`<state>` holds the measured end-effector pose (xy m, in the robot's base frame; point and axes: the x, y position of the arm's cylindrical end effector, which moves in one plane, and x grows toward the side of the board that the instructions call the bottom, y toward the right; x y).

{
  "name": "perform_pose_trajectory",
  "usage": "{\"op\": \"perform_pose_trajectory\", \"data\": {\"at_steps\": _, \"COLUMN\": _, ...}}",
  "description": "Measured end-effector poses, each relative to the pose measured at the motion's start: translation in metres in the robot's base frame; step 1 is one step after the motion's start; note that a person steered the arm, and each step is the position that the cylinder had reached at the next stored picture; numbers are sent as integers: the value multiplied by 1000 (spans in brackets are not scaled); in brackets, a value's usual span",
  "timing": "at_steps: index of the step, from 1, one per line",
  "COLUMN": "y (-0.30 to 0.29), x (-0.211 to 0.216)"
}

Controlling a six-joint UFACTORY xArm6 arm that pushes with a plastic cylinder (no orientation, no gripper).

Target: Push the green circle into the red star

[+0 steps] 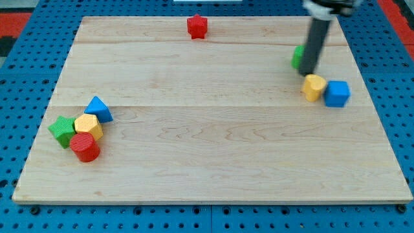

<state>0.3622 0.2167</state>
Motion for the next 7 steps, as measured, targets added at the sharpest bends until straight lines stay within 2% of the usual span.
{"op": "perform_pose_trajectory", "data": {"at_steps": 2, "y": 56, "x": 11}}
{"op": "perform_pose_trajectory", "data": {"at_steps": 3, "y": 56, "x": -19}}
{"op": "perform_pose_trajectory", "data": {"at_steps": 4, "y": -6, "x": -56}}
{"op": "perform_pose_trajectory", "data": {"at_steps": 5, "y": -90, "x": -68}}
{"op": "perform_pose_trajectory", "data": {"at_steps": 6, "y": -42, "x": -27}}
{"op": "perform_pose_trajectory", "data": {"at_steps": 7, "y": -109, "x": -32}}
